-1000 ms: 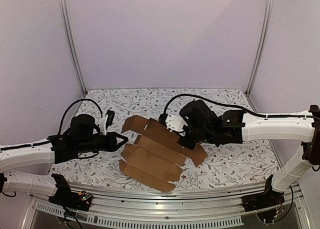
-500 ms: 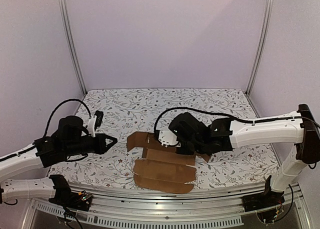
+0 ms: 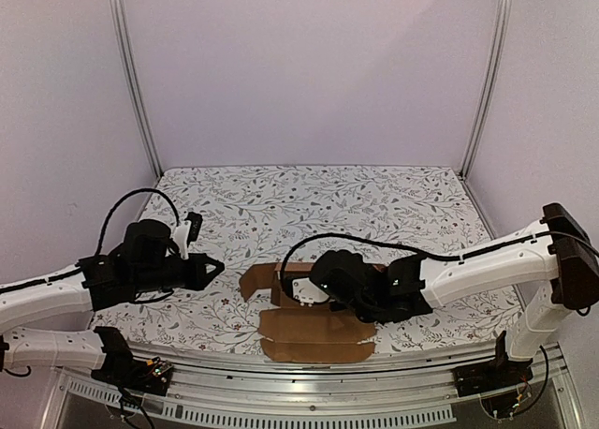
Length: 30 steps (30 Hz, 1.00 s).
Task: Fold the paper box
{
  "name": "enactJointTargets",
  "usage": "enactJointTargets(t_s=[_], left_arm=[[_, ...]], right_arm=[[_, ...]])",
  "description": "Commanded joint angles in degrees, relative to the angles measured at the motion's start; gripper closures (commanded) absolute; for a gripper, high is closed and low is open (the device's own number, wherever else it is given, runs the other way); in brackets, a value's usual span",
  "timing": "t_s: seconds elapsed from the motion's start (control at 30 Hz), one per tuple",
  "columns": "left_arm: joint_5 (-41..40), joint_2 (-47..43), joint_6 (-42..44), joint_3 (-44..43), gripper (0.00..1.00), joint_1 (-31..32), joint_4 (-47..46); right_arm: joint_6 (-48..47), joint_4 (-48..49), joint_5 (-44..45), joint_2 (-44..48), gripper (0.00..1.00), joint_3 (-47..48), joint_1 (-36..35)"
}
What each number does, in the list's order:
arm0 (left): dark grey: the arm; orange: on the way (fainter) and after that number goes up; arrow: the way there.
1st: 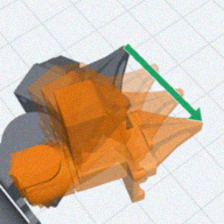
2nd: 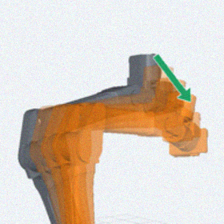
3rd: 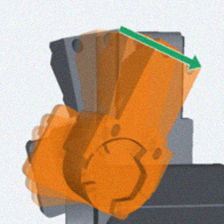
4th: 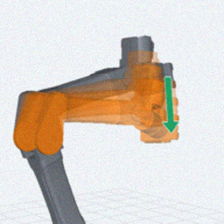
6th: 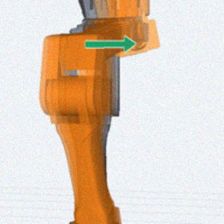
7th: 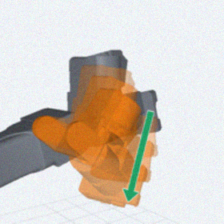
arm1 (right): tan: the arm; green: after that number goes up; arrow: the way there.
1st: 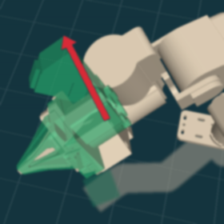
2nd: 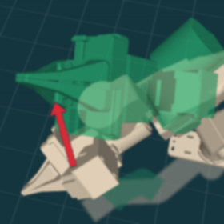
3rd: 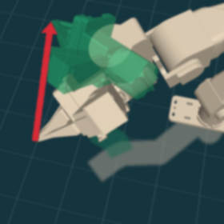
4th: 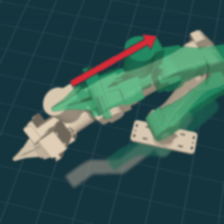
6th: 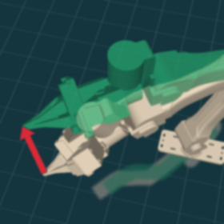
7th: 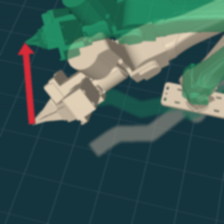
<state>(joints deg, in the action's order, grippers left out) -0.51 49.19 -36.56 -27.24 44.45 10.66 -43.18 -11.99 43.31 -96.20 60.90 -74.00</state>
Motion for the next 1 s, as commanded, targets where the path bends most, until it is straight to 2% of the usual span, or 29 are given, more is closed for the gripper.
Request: enactJointTargets(t_s=[0.0,0.1,0.23,0.37,0.6,0.97], left_arm=[[-2.08,1.8,0.96,1.8,1.0,0.38,-3.71],[-2.67,3.07,0.79,3.18,1.0,0.16,-5.9],[-0.61,6.81,0.22,4.87,1.0,0.11,-11.53],[0.07,12.85,0.31,5.12,1.0,0.11,-14.85],[6.79,21.64,0.8,3.34,1.0,0.28,-20.22],[4.98,29.94,5.36,-0.07,1.0,0.11,-24.01]], right_arm=[[-4.41,8.56,5.89,-2.02,1.0,-3.79,-1.81],[-6.17,14.0,8.4,-3.36,1.0,-5.39,-2.93],[-6.85,16.19,9.76,-4.96,1.0,-6.03,-3.41],[-6.36,16.82,10.05,-4.81,1.0,-6.0,-3.48],[-5.8,16.82,10.87,-4.21,1.0,-5.8,-4.05],[-4.31,16.8,11.01,-3.99,1.0,-5.62,-5.5]])
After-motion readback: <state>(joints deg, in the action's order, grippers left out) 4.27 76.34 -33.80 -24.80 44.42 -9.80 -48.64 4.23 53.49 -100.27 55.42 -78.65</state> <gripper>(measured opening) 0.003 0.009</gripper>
